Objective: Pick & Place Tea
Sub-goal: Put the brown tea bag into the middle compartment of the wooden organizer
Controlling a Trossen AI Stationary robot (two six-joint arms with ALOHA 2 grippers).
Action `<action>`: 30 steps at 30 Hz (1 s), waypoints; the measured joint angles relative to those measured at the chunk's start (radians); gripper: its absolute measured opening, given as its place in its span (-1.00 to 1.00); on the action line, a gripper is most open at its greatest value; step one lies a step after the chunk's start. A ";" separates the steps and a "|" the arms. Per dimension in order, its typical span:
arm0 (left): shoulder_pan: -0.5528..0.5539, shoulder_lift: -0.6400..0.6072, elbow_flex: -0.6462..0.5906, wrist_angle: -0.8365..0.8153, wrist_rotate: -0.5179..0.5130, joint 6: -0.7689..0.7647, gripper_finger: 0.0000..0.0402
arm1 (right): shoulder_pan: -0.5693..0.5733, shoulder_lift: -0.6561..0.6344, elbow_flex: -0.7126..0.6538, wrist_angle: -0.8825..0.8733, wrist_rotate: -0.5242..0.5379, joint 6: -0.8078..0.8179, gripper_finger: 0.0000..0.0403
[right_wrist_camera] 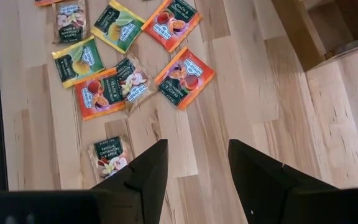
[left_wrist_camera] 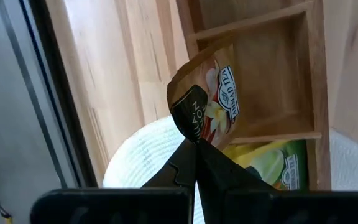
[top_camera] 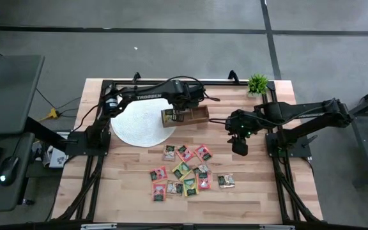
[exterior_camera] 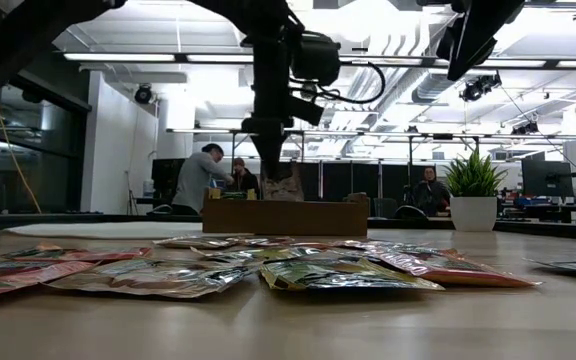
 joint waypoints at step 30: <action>0.000 0.010 0.001 0.010 0.075 0.087 -0.45 | 0.000 0.000 0.000 0.001 0.003 -0.003 -0.18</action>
